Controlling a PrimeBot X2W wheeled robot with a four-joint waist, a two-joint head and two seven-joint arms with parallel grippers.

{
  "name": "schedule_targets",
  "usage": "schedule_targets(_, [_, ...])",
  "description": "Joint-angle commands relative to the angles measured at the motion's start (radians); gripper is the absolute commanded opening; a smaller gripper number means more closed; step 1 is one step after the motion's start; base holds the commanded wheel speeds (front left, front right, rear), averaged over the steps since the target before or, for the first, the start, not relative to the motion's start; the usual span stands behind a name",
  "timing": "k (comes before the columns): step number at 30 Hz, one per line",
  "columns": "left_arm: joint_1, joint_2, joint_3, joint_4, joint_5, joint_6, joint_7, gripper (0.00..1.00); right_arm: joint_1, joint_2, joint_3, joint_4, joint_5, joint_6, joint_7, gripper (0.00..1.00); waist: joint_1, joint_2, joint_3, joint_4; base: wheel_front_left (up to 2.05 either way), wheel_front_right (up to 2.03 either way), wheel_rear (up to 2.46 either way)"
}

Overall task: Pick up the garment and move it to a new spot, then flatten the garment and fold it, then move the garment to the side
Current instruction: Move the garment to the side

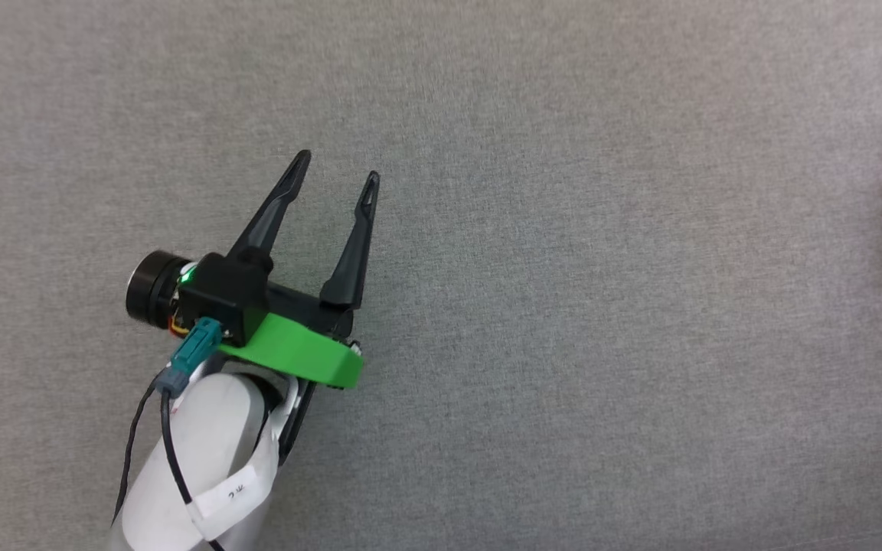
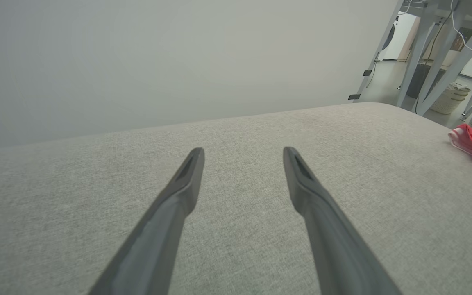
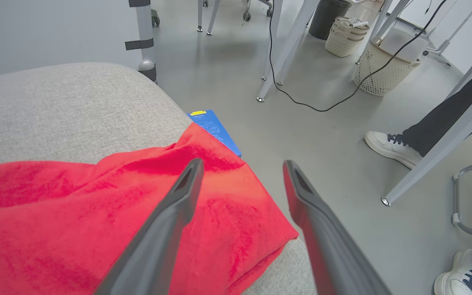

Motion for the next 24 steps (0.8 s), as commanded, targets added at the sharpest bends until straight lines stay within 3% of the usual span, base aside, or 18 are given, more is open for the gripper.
schedule_targets(1, [0.025, -0.004, 0.017, 0.003, -0.013, 0.01, -0.005, 1.0, 0.043, 0.012, 0.017, -0.011, 0.029, -0.001, -0.019, 1.0, 0.0001, 0.0, -0.106, 0.033, 0.0, 0.0, 0.0])
schedule_targets(12, [0.176, -0.02, 0.095, 0.001, -0.024, 0.035, -0.006, 1.0, 0.323, 0.141, 0.236, -0.24, 0.241, -0.001, -0.061, 1.0, 0.0001, 0.0, -0.226, 0.081, 0.0, 0.0, 0.0])
schedule_targets(19, [0.228, -0.025, 0.123, 0.011, -0.017, 0.033, -0.006, 1.0, 0.457, 0.249, 0.373, -0.447, 0.25, -0.001, -0.053, 1.0, 0.0001, 0.0, -0.266, 0.123, 0.0, 0.0, 0.0])
schedule_targets(20, [0.252, -0.026, 0.138, 0.02, -0.015, 0.034, -0.006, 1.0, 0.511, 0.303, 0.441, -0.55, 0.231, -0.001, -0.036, 1.0, 0.0001, 0.0, -0.288, 0.14, 0.0, 0.0, 0.0])
schedule_targets(24, [0.284, -0.032, 0.163, 0.031, -0.016, 0.041, -0.006, 1.0, 0.561, 0.342, 0.544, -0.674, 0.212, -0.001, 0.012, 1.0, 0.0001, 0.0, -0.314, 0.153, 0.0, 0.0, 0.0])
